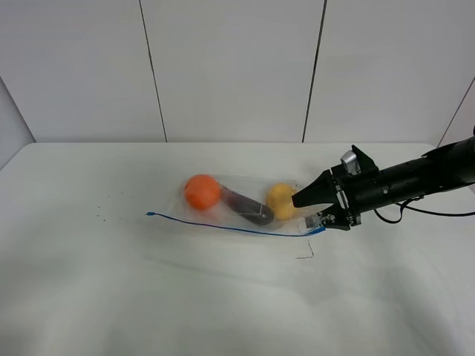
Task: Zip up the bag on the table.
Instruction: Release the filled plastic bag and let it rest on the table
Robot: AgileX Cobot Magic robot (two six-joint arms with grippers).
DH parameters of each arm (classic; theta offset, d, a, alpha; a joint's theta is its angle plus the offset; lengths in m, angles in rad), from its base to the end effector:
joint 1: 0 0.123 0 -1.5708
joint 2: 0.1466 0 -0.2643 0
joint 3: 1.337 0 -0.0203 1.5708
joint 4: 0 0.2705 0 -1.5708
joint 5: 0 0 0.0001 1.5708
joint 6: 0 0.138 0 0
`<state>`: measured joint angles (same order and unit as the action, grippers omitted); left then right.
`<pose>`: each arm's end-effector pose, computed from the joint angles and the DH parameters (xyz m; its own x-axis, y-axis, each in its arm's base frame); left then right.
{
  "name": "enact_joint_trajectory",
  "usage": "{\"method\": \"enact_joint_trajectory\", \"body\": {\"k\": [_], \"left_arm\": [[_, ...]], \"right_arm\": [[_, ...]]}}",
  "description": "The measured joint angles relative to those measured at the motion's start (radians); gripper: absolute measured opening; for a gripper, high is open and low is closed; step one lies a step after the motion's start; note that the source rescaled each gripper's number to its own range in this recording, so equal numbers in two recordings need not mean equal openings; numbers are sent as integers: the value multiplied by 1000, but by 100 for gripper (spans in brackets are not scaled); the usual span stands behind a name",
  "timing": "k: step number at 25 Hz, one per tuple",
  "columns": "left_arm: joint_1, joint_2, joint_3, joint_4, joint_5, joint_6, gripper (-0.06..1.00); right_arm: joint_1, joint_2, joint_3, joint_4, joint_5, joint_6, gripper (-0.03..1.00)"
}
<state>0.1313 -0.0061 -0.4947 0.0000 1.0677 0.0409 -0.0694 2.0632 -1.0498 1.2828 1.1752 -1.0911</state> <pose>0.0739 0.0098 0.2632 -0.4625 -0.0198 -0.8864 -0.1121 0.9930 0.0363 0.3470 0.0983 0.0670 -0.9795 -0.0136 -0.2010 -0.1835 0.4727 0.8619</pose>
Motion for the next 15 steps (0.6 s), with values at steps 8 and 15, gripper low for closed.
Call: {"method": "enact_joint_trajectory", "body": {"k": [8,15], "left_arm": [[0,0,0,0,0,0,99],[0,0,0,0,0,-1,99]], "right_arm": [[0,0,0,6,-2,1,98],[0,-23,0,14,3,35,98]]}}
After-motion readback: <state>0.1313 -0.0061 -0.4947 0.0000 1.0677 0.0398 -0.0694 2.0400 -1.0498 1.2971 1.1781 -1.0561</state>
